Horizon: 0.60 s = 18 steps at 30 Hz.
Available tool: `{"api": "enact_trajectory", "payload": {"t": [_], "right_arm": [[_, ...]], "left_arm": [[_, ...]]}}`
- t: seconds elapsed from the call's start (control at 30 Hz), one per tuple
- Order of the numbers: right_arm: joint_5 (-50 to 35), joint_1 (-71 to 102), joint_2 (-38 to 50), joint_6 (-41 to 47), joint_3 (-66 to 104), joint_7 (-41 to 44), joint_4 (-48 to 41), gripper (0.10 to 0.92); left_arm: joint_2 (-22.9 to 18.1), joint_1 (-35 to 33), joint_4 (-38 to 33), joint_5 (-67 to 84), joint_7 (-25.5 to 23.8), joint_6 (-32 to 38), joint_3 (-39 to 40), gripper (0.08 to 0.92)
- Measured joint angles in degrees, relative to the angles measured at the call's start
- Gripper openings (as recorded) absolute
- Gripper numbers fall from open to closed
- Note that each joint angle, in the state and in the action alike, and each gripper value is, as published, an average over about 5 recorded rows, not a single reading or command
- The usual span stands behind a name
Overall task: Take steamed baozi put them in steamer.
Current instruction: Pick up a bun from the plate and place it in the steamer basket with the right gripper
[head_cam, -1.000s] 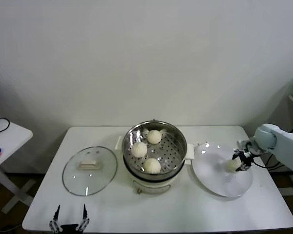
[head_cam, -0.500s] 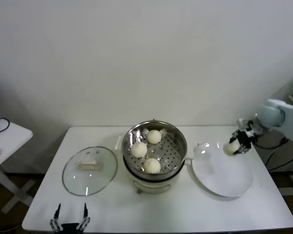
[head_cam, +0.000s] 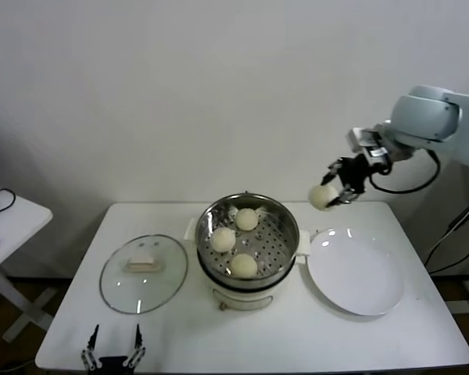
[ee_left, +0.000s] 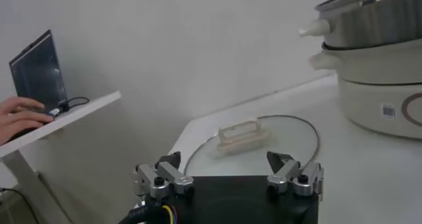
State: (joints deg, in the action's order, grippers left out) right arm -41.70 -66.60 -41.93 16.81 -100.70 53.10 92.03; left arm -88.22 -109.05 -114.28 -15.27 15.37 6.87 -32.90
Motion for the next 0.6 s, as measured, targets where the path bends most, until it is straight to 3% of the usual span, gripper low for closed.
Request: {"api": "enact_trajectory", "payload": {"t": [0.27, 0.6], "right_arm": [[-2.14, 6.86, -5.69, 5.78, 5.36, -5.35, 2.29, 0.568], [2.78, 20.18, -9.70, 8.96, 9.56, -9.44, -0.18, 0.568]], "left_arm": [[-0.08, 0.33, -0.16, 0.54, -0.30, -0.32, -0.25, 0.823], [-0.31, 0.65, 0.49, 1.00, -0.55, -0.39, -1.12, 0.823]]}}
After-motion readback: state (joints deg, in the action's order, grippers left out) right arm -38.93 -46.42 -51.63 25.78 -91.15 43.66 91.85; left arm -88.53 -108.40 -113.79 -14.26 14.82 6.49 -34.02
